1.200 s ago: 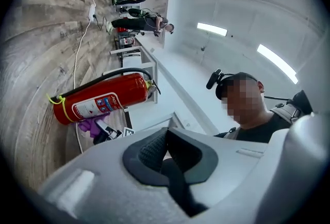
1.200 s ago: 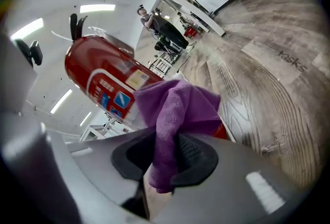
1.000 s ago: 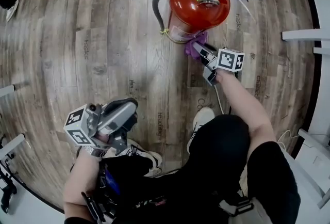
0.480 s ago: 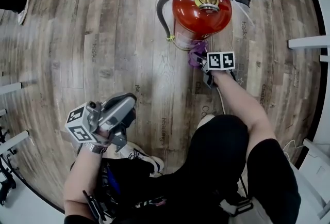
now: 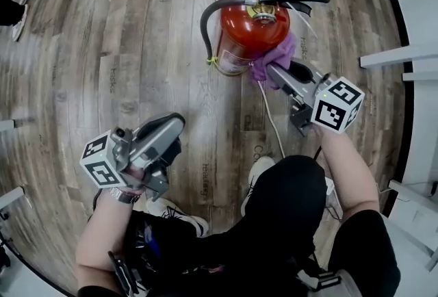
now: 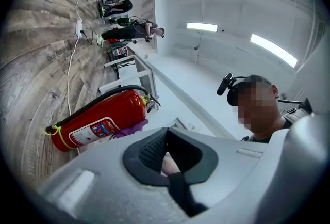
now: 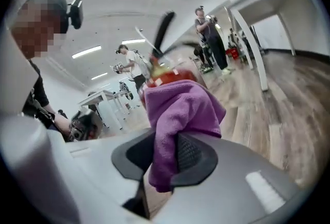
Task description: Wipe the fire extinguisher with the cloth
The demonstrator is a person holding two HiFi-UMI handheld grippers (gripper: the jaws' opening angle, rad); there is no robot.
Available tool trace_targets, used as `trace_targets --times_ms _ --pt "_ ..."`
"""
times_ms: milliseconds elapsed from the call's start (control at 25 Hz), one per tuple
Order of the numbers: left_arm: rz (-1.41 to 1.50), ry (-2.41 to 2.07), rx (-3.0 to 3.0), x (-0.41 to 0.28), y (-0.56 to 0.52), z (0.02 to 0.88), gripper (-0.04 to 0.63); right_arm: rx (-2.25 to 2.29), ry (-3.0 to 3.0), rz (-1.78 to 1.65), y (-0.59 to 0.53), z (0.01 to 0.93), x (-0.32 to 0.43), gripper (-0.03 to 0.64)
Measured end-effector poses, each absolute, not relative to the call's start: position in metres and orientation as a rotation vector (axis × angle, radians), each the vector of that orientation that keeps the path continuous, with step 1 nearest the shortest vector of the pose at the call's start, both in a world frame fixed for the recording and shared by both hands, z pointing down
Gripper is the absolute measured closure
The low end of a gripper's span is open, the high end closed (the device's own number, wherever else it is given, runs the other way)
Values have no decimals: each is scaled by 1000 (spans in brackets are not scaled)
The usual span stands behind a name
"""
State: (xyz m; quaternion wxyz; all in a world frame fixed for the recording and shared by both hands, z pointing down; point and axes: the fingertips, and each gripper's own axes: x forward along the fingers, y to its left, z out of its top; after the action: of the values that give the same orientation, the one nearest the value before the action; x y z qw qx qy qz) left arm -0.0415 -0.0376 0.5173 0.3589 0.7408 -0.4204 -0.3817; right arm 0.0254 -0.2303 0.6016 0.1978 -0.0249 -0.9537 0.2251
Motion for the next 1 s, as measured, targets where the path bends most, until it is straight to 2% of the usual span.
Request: trace_targets --times_ms 200,440,1000 --pt "-1008 -1035 1926 -32 -39 503 598 -111 -2708 398 -211 501 1 537" --pt "-1032 -1035 1933 -32 -35 492 598 -109 -2655 455 -196 521 -14 538" --pt "-961 -1122 1855 -37 -19 521 598 -56 -2203 880 -182 814 1 538"
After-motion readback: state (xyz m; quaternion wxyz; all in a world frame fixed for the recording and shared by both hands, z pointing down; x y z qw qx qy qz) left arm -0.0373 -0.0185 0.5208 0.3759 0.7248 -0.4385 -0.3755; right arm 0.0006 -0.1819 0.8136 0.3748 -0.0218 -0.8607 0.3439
